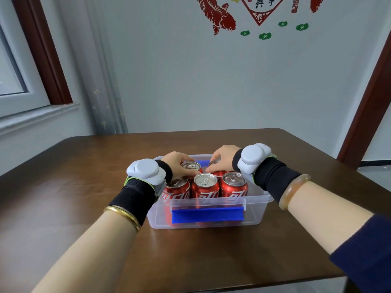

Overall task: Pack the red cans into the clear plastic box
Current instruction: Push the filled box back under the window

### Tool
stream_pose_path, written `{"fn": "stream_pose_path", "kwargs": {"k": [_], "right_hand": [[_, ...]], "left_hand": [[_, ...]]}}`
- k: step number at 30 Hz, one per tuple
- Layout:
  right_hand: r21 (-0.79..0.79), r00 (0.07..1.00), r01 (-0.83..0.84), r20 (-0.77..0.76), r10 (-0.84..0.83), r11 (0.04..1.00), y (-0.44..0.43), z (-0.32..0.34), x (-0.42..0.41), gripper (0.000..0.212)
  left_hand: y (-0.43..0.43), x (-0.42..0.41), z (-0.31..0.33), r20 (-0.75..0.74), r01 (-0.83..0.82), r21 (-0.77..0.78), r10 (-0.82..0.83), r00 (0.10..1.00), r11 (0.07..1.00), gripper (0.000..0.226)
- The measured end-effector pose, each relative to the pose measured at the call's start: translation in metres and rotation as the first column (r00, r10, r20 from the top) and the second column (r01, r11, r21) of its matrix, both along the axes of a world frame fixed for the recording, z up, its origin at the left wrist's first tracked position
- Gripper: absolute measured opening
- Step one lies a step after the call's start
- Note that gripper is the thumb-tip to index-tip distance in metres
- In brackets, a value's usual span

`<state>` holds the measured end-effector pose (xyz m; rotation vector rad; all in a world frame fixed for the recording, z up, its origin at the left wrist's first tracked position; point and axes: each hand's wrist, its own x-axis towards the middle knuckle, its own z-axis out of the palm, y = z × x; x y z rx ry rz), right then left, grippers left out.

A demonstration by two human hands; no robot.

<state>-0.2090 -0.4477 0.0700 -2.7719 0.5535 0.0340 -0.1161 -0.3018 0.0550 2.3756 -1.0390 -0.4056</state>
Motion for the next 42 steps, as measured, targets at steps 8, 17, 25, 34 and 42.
{"fn": "stream_pose_path", "kwargs": {"k": [8,17,25,34,42], "right_hand": [[0.013,1.000,0.002,0.011,-0.002,1.000,0.004,-0.001,-0.004,0.044],[0.010,0.997,0.055,0.044,-0.055,0.998,0.000,0.000,-0.006,0.052],[0.002,0.907,0.368,0.217,-0.360,0.930,-0.049,-0.008,-0.043,0.046],[-0.040,0.904,0.426,-0.008,-0.427,0.904,-0.056,-0.036,-0.053,0.032],[-0.018,0.895,0.445,-0.012,-0.445,0.895,-0.050,-0.045,-0.054,0.038]], "left_hand": [[0.002,-0.006,0.003,0.002,0.025,0.035,-0.025,1.000,0.999,0.054],[0.003,-0.004,0.000,-0.022,-0.019,0.002,0.019,1.000,1.000,0.067],[0.043,0.023,-0.009,0.185,-0.345,-0.189,0.379,0.907,0.919,0.051],[0.054,0.032,-0.034,0.158,-0.485,0.072,0.470,0.869,0.872,0.047],[0.057,0.032,-0.043,-0.021,-0.544,-0.025,0.544,0.839,0.839,0.041]]}}
